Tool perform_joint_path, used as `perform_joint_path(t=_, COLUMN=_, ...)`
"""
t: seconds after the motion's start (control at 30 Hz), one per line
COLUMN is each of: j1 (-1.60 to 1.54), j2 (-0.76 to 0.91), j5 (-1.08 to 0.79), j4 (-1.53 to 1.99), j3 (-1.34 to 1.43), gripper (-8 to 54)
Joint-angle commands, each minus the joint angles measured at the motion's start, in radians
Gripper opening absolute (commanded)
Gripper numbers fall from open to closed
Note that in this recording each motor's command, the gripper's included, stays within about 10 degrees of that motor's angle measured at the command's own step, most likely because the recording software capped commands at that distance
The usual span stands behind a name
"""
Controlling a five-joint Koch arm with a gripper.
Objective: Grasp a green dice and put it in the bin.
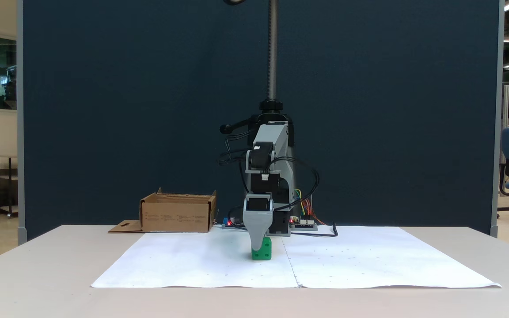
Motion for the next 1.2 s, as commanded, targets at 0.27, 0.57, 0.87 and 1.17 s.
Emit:
perform_joint_path(t=0.27, j1=-0.009, j2=-0.023, j5=0.035, j4=0.012, j3=-0.028, gripper=41.5)
perform_joint_path(t=0.57, j1=-0.018, j2=-0.041, j5=-0.005, j4=0.008, j3=-0.028, gripper=41.4)
perform_joint_path(t=0.87, j1=-0.020, j2=-0.064, j5=-0.029, j4=-0.014, j3=-0.029, gripper=41.4)
perform_joint_path(t=1.17, j1=-0.018, j2=-0.075, j5=-0.063, j4=-0.057, j3=-0.029, gripper=38.9)
